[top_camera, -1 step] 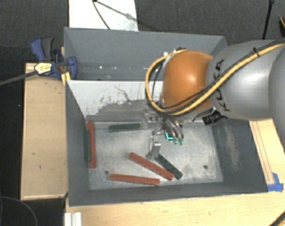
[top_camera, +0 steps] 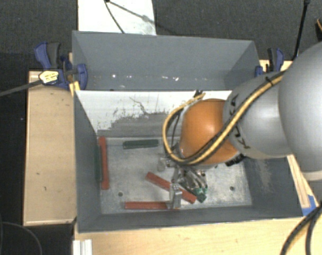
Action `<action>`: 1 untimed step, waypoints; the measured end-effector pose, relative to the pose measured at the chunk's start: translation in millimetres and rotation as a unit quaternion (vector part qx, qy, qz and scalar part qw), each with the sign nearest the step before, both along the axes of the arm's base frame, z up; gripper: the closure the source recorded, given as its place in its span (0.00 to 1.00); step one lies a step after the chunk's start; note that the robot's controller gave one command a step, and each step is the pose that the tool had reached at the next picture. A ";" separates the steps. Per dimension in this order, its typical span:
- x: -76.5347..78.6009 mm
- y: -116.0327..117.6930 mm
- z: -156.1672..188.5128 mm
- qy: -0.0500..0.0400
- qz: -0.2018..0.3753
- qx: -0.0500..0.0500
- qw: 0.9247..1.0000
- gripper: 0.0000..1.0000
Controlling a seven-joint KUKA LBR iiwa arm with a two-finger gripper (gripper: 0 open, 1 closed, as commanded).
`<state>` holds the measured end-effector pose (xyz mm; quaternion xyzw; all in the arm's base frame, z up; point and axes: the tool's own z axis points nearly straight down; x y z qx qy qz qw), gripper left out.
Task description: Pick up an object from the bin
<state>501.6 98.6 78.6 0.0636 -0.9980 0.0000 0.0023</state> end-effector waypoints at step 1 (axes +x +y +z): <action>61.3 -23.7 -8.1 -0.005 0.046 0.000 0.999 0.00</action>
Offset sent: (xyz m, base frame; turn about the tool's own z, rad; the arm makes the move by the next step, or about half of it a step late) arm 0.0589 -0.0222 -0.0086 -0.0935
